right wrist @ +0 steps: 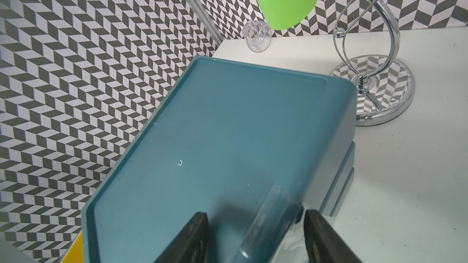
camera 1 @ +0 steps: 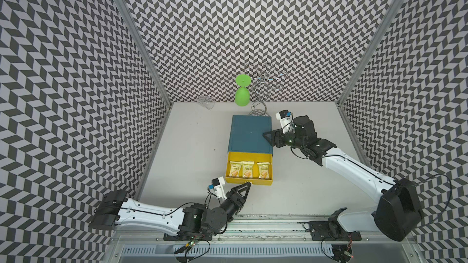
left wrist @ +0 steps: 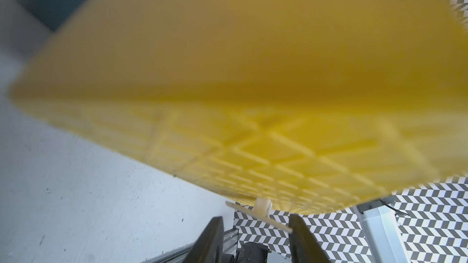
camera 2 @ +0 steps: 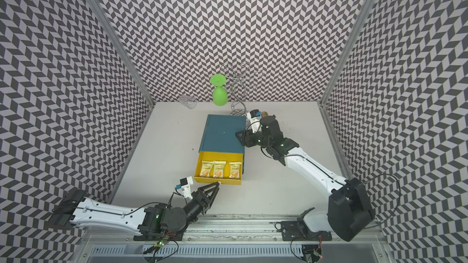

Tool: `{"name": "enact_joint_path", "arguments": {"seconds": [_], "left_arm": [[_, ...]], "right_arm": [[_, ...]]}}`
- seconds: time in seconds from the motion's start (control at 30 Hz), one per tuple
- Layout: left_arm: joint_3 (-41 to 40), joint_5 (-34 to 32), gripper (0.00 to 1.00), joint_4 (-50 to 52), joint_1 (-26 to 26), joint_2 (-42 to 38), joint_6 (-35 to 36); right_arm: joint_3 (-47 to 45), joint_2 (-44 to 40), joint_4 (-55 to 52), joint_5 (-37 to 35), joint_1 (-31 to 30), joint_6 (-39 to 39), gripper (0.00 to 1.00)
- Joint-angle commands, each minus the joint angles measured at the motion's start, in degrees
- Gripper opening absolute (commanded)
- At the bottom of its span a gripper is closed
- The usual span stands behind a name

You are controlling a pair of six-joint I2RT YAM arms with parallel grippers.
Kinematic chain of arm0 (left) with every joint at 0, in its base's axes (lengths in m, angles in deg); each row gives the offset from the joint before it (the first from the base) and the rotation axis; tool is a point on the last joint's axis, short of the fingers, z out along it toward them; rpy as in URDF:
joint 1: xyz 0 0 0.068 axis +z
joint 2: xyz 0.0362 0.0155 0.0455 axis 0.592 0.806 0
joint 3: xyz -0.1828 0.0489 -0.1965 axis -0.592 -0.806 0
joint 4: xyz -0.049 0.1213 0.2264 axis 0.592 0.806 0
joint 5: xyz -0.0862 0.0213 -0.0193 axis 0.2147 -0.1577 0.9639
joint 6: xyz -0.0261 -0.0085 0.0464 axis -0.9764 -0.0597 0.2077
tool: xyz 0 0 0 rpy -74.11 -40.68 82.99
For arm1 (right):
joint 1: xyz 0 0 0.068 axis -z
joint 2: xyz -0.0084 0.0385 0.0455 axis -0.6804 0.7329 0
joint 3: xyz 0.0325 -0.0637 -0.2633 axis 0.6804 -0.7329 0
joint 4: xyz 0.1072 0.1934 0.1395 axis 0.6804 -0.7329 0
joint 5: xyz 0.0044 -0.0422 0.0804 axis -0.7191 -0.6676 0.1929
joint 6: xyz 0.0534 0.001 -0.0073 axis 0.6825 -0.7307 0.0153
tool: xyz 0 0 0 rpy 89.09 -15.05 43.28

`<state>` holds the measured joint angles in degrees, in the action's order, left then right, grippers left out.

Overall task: Take the cookies out of the drawer
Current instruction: Open the drawer in the storage box, then adjust the storage box at the center of the board.

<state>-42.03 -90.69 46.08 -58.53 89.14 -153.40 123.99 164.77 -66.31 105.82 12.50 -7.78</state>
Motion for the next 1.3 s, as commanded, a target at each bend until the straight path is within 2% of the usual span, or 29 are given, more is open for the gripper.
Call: {"name": "enact_joint_path", "arguments": {"seconds": [0.0,0.07,0.13,0.37,0.5,0.63,0.73,0.87,0.97,1.03,1.17,1.27], "left_arm": [[1.22,-0.93,0.48,10.99,-2.41,-0.83,-0.51],[1.46,-1.16,0.55,11.37,-2.95,-1.54,0.26],[2.04,-0.91,0.67,12.27,-3.32,-1.64,0.49],[6.10,-0.87,0.85,15.93,-5.02,-0.61,2.33],[11.10,-6.31,0.91,25.87,-11.97,-0.19,0.40],[21.26,-11.92,0.94,40.37,-18.45,1.96,0.21],[30.77,-13.65,0.95,51.15,-19.28,5.45,2.77],[42.07,-17.21,0.95,66.80,-19.24,8.18,2.30],[46.27,-20.55,0.95,76.44,-18.52,6.08,1.52],[47.78,-21.35,0.93,80.12,-16.55,2.98,3.52],[47.42,-21.80,0.78,82.32,-10.54,-4.20,8.00],[45.79,-22.65,0.65,76.92,-5.89,-9.52,17.24]], "right_arm": [[-0.22,1.94,-5.06,-2.64,-0.19,-1.39,0.63],[0.01,2.19,-5.10,-2.56,-0.13,-1.41,0.63],[0.26,2.42,-5.06,-2.47,-0.12,-1.45,0.63],[0.74,2.49,-5.37,-2.56,-0.07,-1.64,0.65],[1.35,2.05,-6.35,-3.32,-0.04,-2.06,0.67],[2.98,1.04,-7.62,-3.87,0.04,-2.74,0.71],[4.70,0.22,-8.82,-4.39,0.05,-3.41,0.74],[6.85,-1.59,-10.41,-4.58,0.05,-4.14,0.78],[7.43,-3.64,-10.32,-4.84,-0.02,-4.22,0.79],[8.99,-4.12,-11.89,-4.53,0.02,-4.53,0.80],[10.86,-4.86,-14.09,-1.21,-0.14,-4.46,0.80],[9.78,-5.49,-13.19,-2.56,-0.05,-3.47,0.81]]}}
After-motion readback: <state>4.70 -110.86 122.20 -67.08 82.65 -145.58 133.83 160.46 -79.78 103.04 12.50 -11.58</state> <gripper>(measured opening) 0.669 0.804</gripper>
